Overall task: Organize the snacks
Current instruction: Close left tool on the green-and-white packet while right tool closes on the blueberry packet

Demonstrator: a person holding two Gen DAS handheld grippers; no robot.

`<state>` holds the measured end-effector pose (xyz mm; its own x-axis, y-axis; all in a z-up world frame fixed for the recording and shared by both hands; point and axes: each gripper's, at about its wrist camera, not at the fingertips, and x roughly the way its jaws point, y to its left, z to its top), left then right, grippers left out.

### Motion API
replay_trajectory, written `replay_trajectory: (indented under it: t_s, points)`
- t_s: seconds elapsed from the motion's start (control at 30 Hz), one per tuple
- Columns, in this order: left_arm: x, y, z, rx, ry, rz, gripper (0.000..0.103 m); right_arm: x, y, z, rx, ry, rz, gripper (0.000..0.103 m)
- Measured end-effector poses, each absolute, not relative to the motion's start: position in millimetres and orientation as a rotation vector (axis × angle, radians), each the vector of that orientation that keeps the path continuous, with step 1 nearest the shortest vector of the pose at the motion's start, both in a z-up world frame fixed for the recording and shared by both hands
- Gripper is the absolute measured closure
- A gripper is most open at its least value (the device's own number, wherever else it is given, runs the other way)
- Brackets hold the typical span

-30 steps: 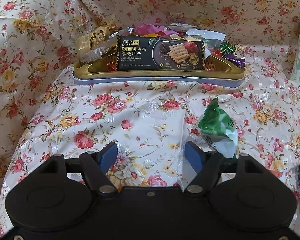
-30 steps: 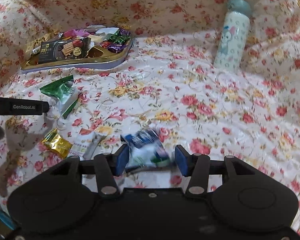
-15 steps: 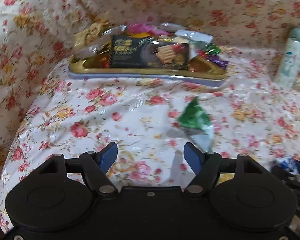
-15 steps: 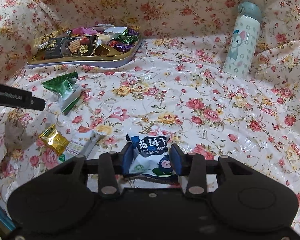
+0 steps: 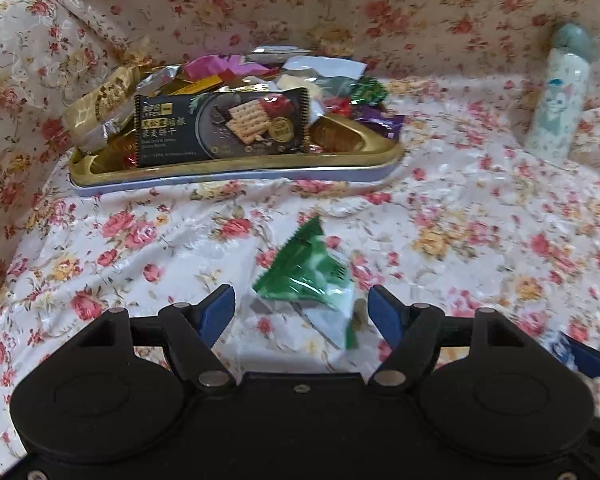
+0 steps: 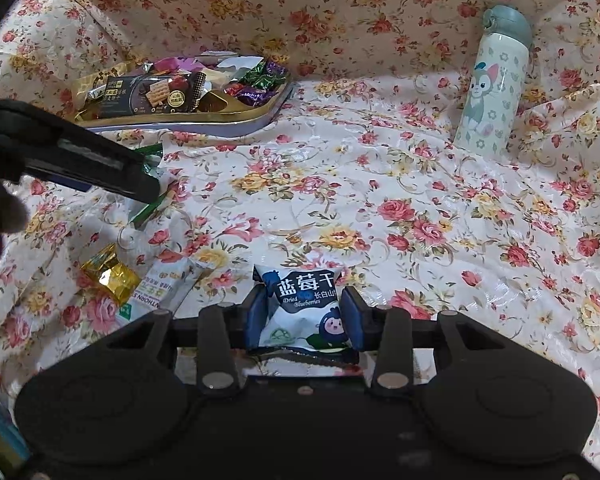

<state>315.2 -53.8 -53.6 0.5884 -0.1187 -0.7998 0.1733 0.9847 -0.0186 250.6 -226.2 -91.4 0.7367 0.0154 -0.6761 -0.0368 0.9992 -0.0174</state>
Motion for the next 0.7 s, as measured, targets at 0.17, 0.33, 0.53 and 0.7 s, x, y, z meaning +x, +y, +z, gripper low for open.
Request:
replay_trajectory:
  t_s: [0.17, 0.33, 0.53, 0.7]
  points:
    - [325, -52, -59, 0.056, 0.927, -0.143, 0.029, 250, -225, -92, -0.029, 0.737, 0.028, 0.060]
    - [333, -53, -64, 0.038, 0.947, -0.148, 0.035, 249, -225, -92, -0.026, 0.732, 0.023, 0.060]
    - [335, -54, -62, 0.045, 0.924, -0.159, 0.050, 250, -225, -92, -0.023, 0.736, 0.021, 0.060]
    - [328, -45, -53, 0.009, 0.921, -0.173, 0.053, 252, -226, -91, -0.018, 0.743, 0.020, 0.060]
